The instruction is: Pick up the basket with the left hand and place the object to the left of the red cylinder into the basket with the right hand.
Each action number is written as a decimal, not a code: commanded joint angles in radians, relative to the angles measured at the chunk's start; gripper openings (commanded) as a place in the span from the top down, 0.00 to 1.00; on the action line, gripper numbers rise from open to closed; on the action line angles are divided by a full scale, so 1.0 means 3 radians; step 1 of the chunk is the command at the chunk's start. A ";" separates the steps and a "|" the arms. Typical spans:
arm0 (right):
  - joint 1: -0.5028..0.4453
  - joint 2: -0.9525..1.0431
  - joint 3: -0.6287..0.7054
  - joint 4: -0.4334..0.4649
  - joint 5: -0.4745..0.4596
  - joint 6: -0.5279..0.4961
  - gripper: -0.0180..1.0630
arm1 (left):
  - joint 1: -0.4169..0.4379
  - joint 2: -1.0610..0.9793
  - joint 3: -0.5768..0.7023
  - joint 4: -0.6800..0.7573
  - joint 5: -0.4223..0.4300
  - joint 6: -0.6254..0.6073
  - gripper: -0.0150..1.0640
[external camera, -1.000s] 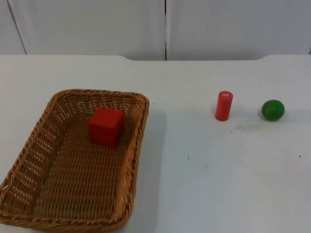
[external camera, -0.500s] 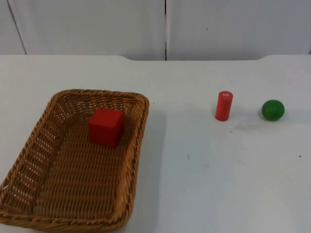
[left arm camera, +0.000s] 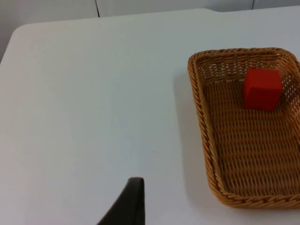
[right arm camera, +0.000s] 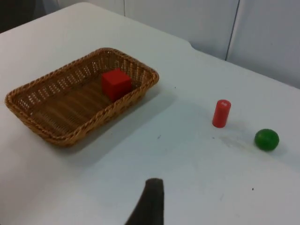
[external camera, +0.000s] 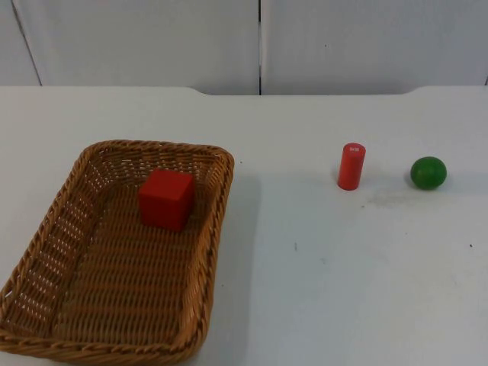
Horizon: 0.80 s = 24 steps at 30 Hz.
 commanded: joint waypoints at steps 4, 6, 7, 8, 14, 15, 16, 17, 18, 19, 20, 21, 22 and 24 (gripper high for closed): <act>-0.0004 -0.0160 0.0165 -0.0015 0.0219 -0.0007 0.26 | -0.0009 -0.0011 0.0014 -0.0043 -0.0012 0.0018 0.01; -0.0004 -0.0216 0.0250 -0.0015 0.0212 -0.0007 0.26 | -0.0009 -0.0011 0.0014 -0.0043 -0.0012 0.0018 0.01; -0.0004 -0.0281 0.0341 -0.0015 0.0212 0.0015 0.26 | -0.0009 -0.0011 0.0014 -0.0043 -0.0012 0.0018 0.01; -0.0004 -0.0340 0.0416 -0.0015 0.0212 0.0038 0.26 | -0.0009 -0.0011 0.0014 -0.0043 -0.0012 0.0018 0.01; -0.0004 -0.0448 0.0494 -0.0002 0.0194 0.0087 0.26 | -0.0009 -0.0011 0.0014 -0.0043 -0.0012 0.0018 0.01; 0.0003 -0.0448 0.0494 -0.0002 0.0194 0.0087 0.26 | -0.0009 -0.0011 0.0014 -0.0043 -0.0012 0.0018 0.01; 0.0003 -0.0448 0.0494 -0.0002 0.0193 0.0095 0.26 | -0.0009 -0.0011 0.0014 -0.0043 -0.0012 0.0018 0.01; 0.0003 -0.0448 0.0494 -0.0008 0.0193 0.0095 0.26 | -0.0009 -0.0011 0.0014 -0.0043 -0.0012 0.0018 0.01; 0.0003 -0.0448 0.0494 -0.0008 0.0193 0.0095 0.26 | -0.0009 -0.0011 0.0014 -0.0043 -0.0012 0.0018 0.01; 0.0003 -0.0448 0.0494 -0.0008 0.0193 0.0101 0.26 | -0.0009 -0.0011 0.0014 -0.0043 -0.0012 0.0018 0.01; 0.0003 -0.0448 0.0494 -0.0008 0.0193 0.0101 0.26 | -0.0009 -0.0011 0.0014 -0.0043 -0.0012 0.0018 0.01; 0.0003 -0.0448 0.0494 -0.0008 0.0193 0.0101 0.26 | -0.0009 -0.0011 0.0014 -0.0043 -0.0012 0.0018 0.01; 0.0003 -0.0448 0.0494 -0.0008 0.0193 0.0101 0.26 | -0.0009 -0.0011 0.0014 -0.0043 -0.0012 0.0018 0.01; 0.0003 -0.0448 0.0494 -0.0008 0.0193 0.0101 0.26 | -0.0009 -0.0011 0.0014 -0.0043 -0.0012 0.0018 0.01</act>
